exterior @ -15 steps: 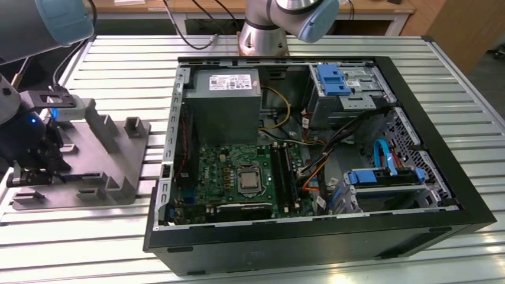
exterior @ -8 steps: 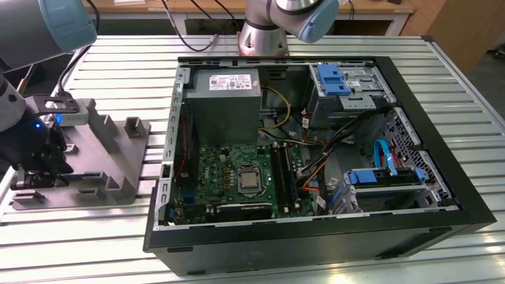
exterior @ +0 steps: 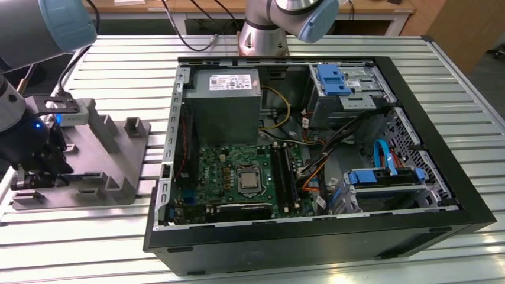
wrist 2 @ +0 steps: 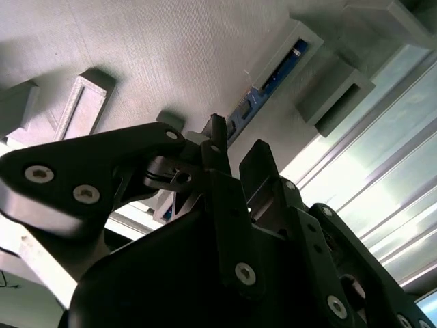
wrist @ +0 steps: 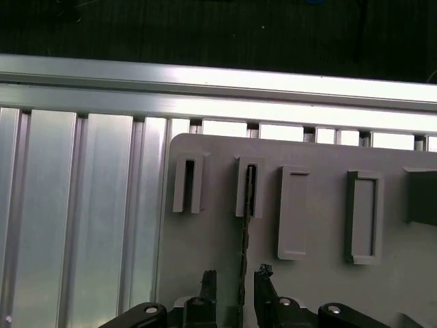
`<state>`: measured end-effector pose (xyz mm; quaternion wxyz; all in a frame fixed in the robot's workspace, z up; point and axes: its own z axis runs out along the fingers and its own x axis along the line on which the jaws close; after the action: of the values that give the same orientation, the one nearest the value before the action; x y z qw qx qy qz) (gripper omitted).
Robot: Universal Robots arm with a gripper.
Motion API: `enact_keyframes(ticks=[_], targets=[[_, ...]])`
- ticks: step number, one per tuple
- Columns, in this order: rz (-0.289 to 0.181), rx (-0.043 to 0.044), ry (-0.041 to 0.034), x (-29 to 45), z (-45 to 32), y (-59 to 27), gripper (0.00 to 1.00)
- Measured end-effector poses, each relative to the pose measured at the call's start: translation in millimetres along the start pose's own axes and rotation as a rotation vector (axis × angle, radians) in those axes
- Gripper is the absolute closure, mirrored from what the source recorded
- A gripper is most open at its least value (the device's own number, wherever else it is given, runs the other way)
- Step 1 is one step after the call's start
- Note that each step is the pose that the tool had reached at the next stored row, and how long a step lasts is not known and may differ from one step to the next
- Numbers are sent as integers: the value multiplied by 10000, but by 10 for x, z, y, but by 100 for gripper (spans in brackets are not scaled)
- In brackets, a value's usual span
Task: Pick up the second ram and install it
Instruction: 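Pick up the second ram and move it above second insertion slot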
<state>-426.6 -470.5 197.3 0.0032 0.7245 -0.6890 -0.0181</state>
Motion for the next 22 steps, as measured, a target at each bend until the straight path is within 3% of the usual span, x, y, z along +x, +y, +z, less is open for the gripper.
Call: enact_keyframes(ticks=[7,16,22], targets=[[0,-1,-7,0,-1,0,87],[-1,2,-31,0,-1,0,87],[-1,1,-30,-1,-41,1,87]])
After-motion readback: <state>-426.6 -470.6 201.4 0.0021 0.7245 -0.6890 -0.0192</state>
